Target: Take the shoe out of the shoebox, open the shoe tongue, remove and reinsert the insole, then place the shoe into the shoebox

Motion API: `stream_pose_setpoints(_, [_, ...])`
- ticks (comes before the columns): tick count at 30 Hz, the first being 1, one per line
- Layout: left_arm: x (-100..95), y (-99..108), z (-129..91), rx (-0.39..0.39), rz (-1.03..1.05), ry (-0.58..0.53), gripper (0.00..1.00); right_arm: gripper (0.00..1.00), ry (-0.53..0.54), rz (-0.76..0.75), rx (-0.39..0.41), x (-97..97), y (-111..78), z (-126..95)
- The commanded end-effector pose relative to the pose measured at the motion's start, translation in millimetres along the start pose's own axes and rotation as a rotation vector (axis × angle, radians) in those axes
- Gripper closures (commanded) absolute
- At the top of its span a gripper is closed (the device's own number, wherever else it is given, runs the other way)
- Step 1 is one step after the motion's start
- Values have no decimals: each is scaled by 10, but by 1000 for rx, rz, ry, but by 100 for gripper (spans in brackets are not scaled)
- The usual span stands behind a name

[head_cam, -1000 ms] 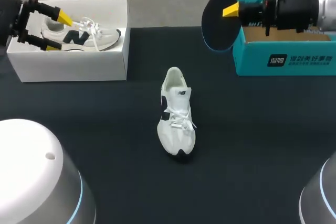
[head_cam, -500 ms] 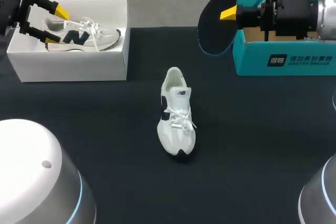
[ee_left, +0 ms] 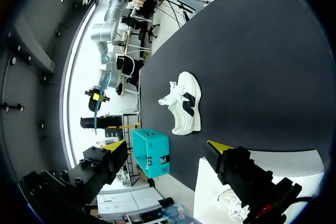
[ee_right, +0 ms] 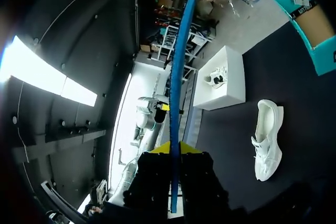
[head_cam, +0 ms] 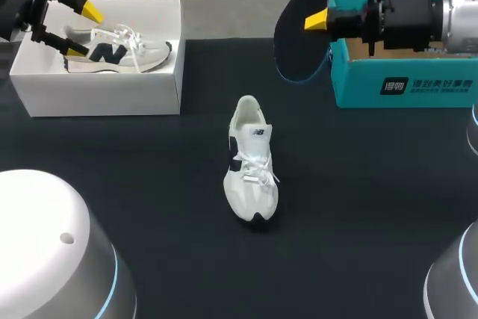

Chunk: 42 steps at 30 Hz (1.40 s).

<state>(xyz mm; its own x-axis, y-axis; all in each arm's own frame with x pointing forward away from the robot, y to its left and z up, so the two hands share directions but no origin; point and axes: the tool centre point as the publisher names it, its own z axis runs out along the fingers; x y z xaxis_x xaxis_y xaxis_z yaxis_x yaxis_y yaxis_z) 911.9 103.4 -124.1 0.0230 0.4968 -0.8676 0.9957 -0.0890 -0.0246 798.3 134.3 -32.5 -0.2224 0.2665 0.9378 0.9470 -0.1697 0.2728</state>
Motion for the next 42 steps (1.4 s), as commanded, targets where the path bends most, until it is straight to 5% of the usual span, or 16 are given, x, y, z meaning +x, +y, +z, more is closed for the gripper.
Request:
stream_pose_setpoints(1, [-2, -10, -2, -1, 0, 3, 0, 100, 25, -112, 60, 82, 225, 128])
stream_pose_setpoints(7, [-2, -10, -2, -1, 0, 3, 0, 100, -15, -290, 140, 45, 346, 312])
stream_pose_setpoints(29, [-2, -10, -2, -1, 0, 3, 0, 100, -15, -290, 140, 45, 346, 312])
stream_pose_setpoints(42, [-2, -10, -2, -1, 0, 3, 0, 100, -195, -503, 72, -211, 288, 693])
